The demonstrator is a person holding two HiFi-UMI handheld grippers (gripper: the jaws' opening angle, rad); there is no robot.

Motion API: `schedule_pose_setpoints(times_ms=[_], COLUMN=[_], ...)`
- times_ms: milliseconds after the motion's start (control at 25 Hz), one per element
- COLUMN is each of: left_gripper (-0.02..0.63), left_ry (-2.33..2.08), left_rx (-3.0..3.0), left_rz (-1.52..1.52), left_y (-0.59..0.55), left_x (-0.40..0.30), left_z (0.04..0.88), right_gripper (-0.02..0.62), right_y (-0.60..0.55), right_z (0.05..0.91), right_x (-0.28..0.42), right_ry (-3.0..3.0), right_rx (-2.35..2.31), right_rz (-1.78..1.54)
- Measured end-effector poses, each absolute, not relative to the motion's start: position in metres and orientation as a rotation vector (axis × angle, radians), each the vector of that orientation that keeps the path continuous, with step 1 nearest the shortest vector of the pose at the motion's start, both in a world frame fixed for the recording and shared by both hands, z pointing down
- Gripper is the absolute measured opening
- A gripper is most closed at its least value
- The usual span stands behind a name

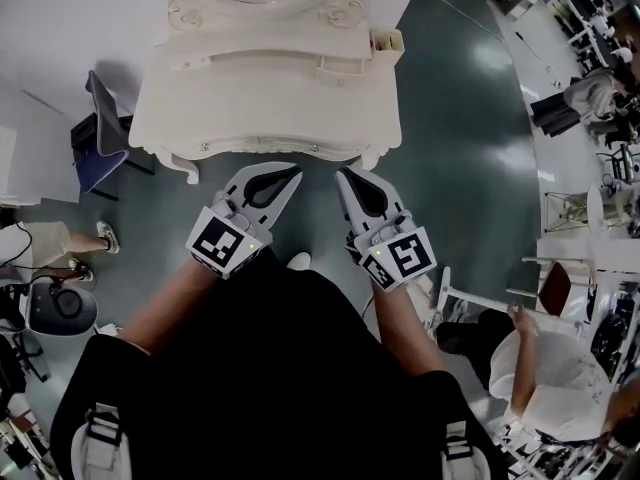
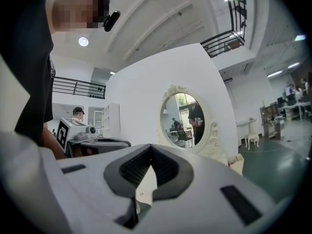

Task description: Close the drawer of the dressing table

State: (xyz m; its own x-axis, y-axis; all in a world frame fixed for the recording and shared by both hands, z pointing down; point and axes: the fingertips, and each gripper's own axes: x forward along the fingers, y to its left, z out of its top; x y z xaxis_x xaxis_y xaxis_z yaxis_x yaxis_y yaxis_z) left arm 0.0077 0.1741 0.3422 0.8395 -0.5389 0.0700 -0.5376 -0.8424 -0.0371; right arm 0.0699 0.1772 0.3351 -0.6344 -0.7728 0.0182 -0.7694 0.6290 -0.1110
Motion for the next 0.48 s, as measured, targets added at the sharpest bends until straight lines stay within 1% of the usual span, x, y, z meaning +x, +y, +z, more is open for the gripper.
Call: schedule_pose_setpoints(times_ms=[480], left_gripper=[-0.008], left_ry=[0.826], left_rx=[-3.030], left_rz=[-0.082], left_y=[0.111], left_x=[0.019], left_z=[0.353], right_gripper=[0.003], right_y=[0.117], right_z=[0.347], right_x=[0.079], right_ry=[2.801], right_rx=[-1.397], right_rz=[-0.186])
